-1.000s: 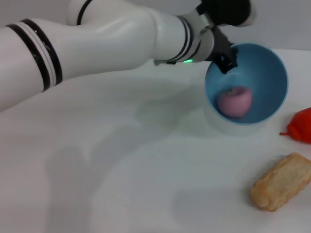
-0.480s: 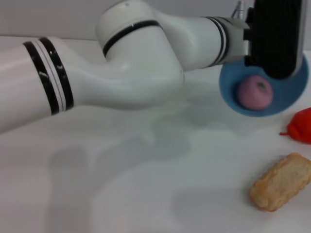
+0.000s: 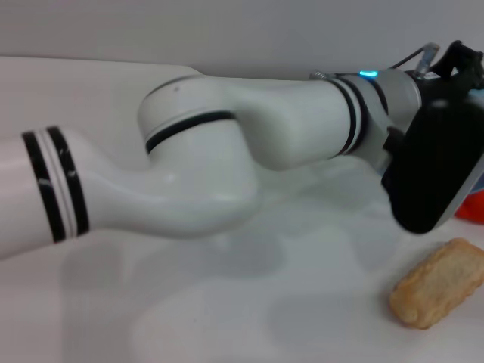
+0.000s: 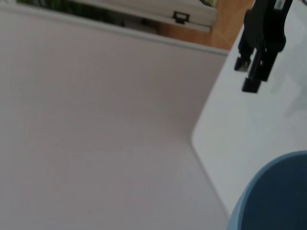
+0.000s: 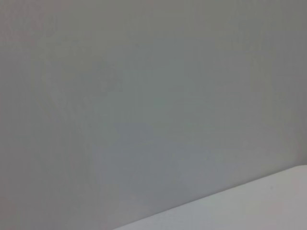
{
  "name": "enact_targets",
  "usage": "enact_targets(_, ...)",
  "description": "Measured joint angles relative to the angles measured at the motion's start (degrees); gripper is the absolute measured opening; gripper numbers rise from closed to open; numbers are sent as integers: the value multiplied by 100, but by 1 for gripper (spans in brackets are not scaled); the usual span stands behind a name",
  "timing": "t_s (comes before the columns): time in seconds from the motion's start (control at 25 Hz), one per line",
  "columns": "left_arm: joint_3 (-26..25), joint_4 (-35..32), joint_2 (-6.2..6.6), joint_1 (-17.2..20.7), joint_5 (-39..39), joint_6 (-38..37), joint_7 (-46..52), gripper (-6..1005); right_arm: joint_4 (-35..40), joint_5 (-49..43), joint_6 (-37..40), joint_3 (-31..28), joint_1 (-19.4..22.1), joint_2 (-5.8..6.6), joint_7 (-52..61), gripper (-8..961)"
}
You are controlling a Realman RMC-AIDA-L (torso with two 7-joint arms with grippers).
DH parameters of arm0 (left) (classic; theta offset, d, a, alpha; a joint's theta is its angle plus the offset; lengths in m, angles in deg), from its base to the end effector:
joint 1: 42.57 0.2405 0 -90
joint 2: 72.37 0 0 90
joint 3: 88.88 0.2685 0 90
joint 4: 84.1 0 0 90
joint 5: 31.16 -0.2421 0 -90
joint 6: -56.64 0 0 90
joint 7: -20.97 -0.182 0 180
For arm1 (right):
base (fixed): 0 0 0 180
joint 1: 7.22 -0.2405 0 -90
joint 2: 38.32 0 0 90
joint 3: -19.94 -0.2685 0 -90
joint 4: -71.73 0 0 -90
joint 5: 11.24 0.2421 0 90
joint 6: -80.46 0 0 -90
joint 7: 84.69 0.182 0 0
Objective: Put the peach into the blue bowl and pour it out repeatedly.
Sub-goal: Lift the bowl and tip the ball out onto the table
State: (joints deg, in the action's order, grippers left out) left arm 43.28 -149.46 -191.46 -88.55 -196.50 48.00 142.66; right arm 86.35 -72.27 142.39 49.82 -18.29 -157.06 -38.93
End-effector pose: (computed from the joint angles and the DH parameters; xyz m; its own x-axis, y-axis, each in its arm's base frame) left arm -0.0030 0.3939 -0.2103 0.4975 -0.7872 -0.3645 -0.8149 -0.2800 -0.5075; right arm 0.4801 0.2983 0.0271 0.4696 -0.1624 -0.8678 -0.8690 0.0885 -0.4868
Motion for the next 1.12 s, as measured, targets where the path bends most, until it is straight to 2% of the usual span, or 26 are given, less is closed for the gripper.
enact_targets(0.2,69,21,0,355,-7,851,-1168,-1,-75,0,-2,0,-90,9,-3,675)
enact_targets(0.48,265,318,0,484,-4,1579,-1759,-1,-77,-8,-187,0,-192,7,-6,674)
enact_targets(0.8,273,453,0,625,99,1953,-1988,-1,-101,-11,-234,1,-238,0,-6,674)
enact_targets(0.88,250,449,1,657,446,1967,-1925,-1,-158,-9,-234,0,-262,1,-4,674)
enact_targets(0.96,196,426,-1,666,1163,1994,-1900,-1,-213,-15,-249,10,-288,8,25,675)
enact_targets(1.12,-259,537,-1,582,3144,2027,-1894,-2,-151,-358,-306,82,-342,41,595,675)
